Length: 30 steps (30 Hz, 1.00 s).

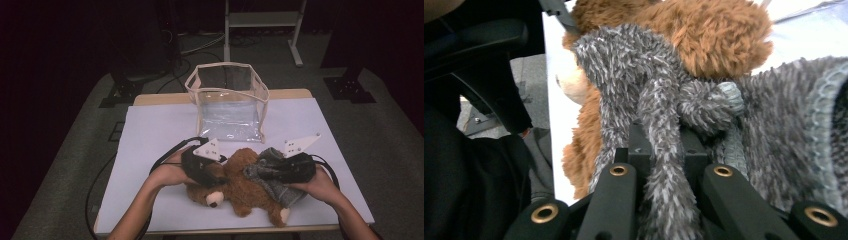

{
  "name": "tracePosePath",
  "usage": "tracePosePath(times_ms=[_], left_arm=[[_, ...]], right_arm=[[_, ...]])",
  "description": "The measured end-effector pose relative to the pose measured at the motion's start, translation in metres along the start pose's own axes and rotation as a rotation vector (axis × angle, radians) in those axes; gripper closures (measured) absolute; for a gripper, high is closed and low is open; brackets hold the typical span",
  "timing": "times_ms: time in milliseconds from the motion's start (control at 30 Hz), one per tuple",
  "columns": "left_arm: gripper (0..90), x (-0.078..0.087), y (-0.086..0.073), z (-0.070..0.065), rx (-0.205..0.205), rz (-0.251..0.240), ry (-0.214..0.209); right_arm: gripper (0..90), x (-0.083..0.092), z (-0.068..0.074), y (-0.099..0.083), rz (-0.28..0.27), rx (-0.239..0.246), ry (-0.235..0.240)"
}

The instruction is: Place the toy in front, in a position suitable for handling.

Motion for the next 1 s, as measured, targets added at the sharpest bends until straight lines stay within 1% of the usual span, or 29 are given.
tracePosePath(times_ms=[67,133,167,267,300,333,367,433,467,500,533,600,633,667,700,733,767,800,833,867,1000], left_arm=[[32.2,-0.005,0.006,0.002,0.002,0.002,-0.013],[32.0,-0.011,0.011,0.004,0.001,0.007,-0.026],[31.2,-0.015,0.013,0.005,-0.003,0.016,-0.030],[30.7,-0.024,0.019,0.011,-0.004,0.047,-0.026],[31.4,-0.032,0.021,0.016,0.012,0.063,-0.027],[34.3,-0.032,0.021,0.016,0.012,0.063,-0.027],[34.3,-0.035,0.021,0.018,0.013,0.076,-0.028],[42.7,-0.041,0.019,0.022,0.025,0.110,-0.037],[45.4,-0.044,0.017,0.022,0.033,0.120,-0.044],[46.5,-0.044,0.016,0.023,0.037,0.119,-0.048],[48.4,-0.044,0.016,0.023,0.038,0.115,-0.053],[51.0,-0.042,0.016,0.022,0.031,0.112,-0.045],[52.2,-0.040,0.015,0.020,0.017,0.123,-0.034],[53.0,-0.040,0.015,0.020,0.017,0.123,-0.034],[54.0,-0.037,0.015,0.018,-0.001,0.124,-0.025],[54.9,-0.037,0.015,0.018,-0.001,0.124,-0.025],[55.6,-0.036,0.015,0.016,0.001,0.120,-0.023],[55.6,-0.036,0.014,0.015,-0.003,0.119,-0.022],[56.5,-0.035,0.013,0.014,-0.003,0.114,-0.024],[57.1,-0.034,0.012,0.014,-0.004,0.111,-0.026],[57.5,-0.031,0.008,0.012,-0.003,0.104,-0.031]], right_arm=[[80.7,-0.001,0.007,-0.003,-0.002,0.008,0.014],[80.7,-0.002,0.008,-0.004,-0.002,0.015,0.018],[80.8,-0.003,0.011,-0.004,0.004,0.023,0.025],[80.8,-0.005,0.013,-0.005,0.012,0.029,0.031],[80.7,-0.008,0.013,-0.006,0.023,0.029,0.038],[80.7,-0.008,0.013,-0.006,0.023,0.029,0.038],[80.7,-0.009,0.013,-0.006,0.029,0.033,0.040],[80.7,-0.011,0.013,-0.007,0.028,0.036,0.044],[80.6,-0.010,0.013,-0.007,0.028,0.031,0.045],[80.6,-0.009,0.012,-0.007,0.025,0.034,0.042],[80.6,-0.006,0.011,-0.006,0.023,0.035,0.036],[80.5,0.000,0.009,-0.004,0.016,0.035,0.024],[80.4,0.008,0.004,-0.001,0.010,0.039,-0.005],[80.4,0.008,0.004,-0.001,0.010,0.039,-0.005],[80.3,0.016,-0.002,0.002,0.002,0.028,-0.038],[80.3,0.016,-0.002,0.002,0.002,0.028,-0.038],[80.3,0.021,-0.008,0.005,-0.005,0.013,-0.066],[80.3,0.021,-0.008,0.005,-0.005,0.013,-0.066],[80.2,0.021,-0.013,0.009,0.001,0.004,-0.080],[80.2,0.020,-0.015,0.010,0.002,0.005,-0.084],[80.2,0.015,-0.019,0.016,-0.002,0.005,-0.085]])
Point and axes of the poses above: each handheld gripper's, and its own axes: x roughly backward along the jaws, y roughly out of its top, z roughly to its left, the point moved 2 cm from there along -x, roughly forward along the jaws, and after that the axes turned 3 degrees about x, right-handed, at the moved point
